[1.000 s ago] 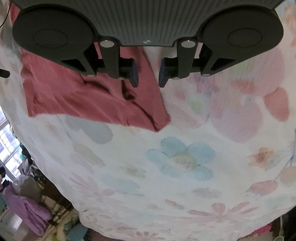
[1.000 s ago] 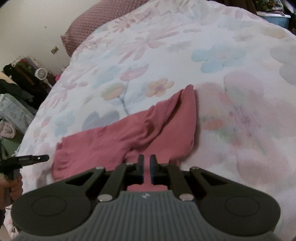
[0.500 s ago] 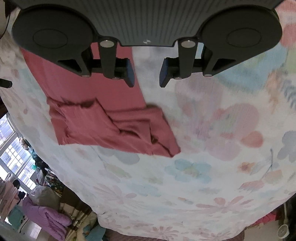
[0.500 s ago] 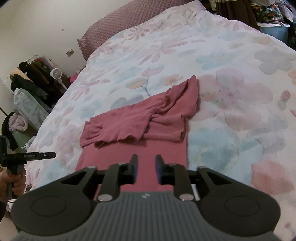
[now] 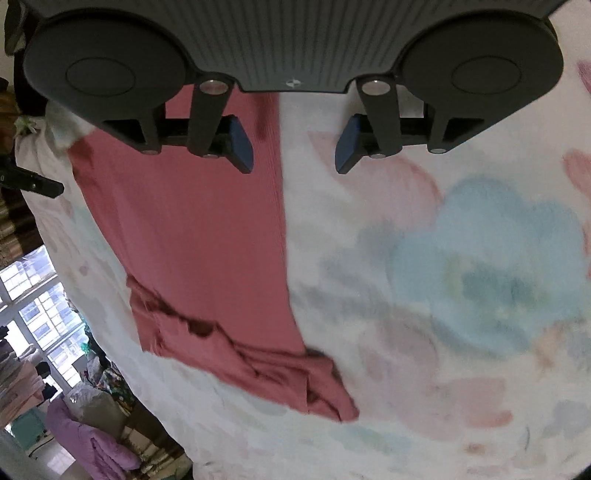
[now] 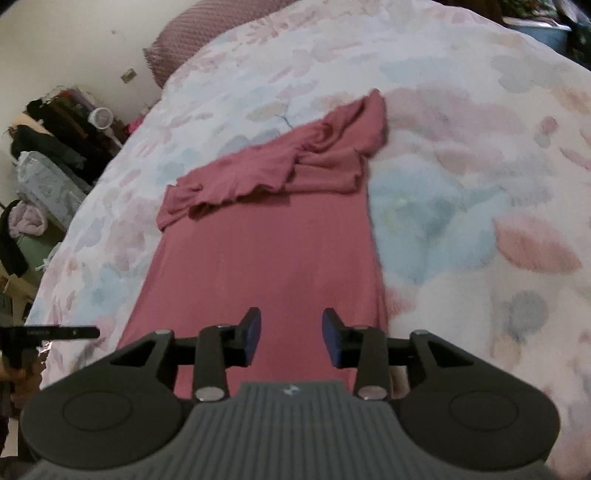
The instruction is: Fold small clothes
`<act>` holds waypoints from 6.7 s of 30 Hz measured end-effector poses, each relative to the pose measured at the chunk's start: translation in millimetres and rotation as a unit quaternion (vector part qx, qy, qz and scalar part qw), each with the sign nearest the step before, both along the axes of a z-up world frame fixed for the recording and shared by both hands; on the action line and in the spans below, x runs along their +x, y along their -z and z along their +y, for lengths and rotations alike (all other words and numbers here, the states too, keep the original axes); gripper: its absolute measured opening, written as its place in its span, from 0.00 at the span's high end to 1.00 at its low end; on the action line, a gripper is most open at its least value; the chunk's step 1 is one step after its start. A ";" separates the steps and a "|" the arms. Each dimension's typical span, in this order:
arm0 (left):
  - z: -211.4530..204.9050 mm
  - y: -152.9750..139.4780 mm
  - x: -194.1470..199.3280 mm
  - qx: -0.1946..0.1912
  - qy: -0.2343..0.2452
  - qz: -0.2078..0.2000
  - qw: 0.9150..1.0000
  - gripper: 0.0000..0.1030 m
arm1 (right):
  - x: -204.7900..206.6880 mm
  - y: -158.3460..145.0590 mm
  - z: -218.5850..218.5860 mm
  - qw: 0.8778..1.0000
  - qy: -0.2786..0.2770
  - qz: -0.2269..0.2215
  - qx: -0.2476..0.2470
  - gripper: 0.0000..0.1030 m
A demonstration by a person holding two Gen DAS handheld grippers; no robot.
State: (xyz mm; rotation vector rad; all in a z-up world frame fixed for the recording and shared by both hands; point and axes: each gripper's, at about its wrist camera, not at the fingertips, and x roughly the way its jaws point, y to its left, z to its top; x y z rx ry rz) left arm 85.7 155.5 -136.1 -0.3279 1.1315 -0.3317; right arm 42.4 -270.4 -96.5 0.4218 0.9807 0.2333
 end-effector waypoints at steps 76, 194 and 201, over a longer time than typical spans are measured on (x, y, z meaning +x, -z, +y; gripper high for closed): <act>-16.1 -51.1 154.8 -0.065 0.020 -0.027 0.997 0.94 | 145.1 -36.6 -72.1 1.000 0.010 -0.004 0.011 0.98; -8.4 49.6 297.2 -0.023 -0.091 -0.001 0.996 0.86 | 349.1 73.5 -28.2 0.997 0.002 0.013 -0.070 0.93; -7.6 0.6 246.8 0.013 -0.131 -0.102 0.986 0.73 | 308.8 47.7 -33.0 0.994 0.026 -0.029 -0.099 0.75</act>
